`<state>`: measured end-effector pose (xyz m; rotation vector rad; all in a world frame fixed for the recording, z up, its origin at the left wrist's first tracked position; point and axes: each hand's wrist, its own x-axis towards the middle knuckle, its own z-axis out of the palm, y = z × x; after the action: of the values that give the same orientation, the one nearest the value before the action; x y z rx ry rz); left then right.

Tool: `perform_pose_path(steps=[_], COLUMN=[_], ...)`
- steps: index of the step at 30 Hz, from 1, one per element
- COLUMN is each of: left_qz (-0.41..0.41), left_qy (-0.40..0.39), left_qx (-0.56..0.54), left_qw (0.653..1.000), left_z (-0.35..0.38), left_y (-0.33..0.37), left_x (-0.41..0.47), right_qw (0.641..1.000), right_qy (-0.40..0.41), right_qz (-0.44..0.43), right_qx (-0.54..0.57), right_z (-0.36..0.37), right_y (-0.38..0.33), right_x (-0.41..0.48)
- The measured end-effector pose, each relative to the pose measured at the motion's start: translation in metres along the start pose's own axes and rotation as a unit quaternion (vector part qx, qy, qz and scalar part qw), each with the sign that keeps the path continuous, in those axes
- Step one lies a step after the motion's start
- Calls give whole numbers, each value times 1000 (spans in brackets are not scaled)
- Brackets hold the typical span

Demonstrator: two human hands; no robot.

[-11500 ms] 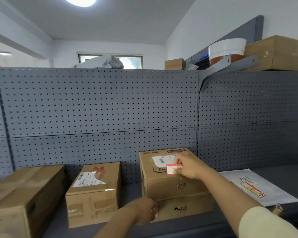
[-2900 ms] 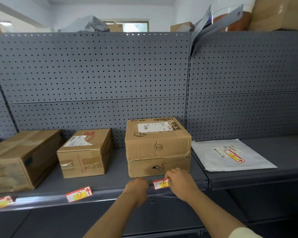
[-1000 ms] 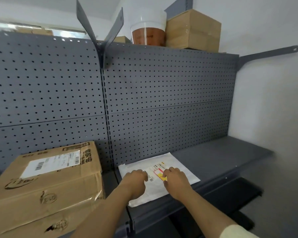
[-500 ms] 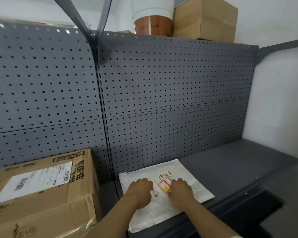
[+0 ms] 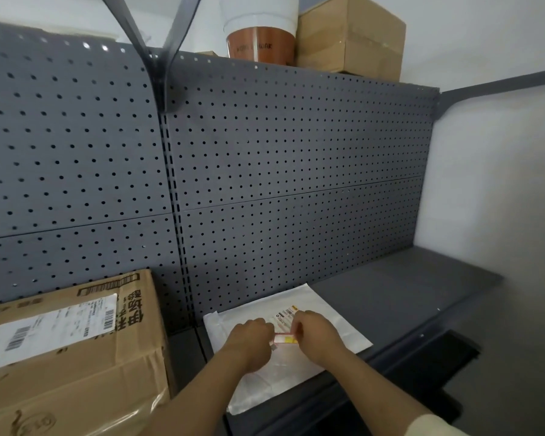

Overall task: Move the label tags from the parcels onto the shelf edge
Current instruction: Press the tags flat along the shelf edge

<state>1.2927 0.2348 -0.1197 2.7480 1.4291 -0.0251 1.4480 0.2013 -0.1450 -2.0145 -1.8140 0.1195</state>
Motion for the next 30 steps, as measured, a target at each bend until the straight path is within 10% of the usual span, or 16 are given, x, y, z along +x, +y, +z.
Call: perform_pose_path(steps=[30], left_qz=[-165], left_qy=[-40], left_qx=[-37], left_qw=[985], left_z=[35], left_y=[87], left_x=[-121], right_qw=[994], right_qy=[3], right_qz=[-105], right_qx=[23], right_z=[-34], right_y=[27], right_x=[-119])
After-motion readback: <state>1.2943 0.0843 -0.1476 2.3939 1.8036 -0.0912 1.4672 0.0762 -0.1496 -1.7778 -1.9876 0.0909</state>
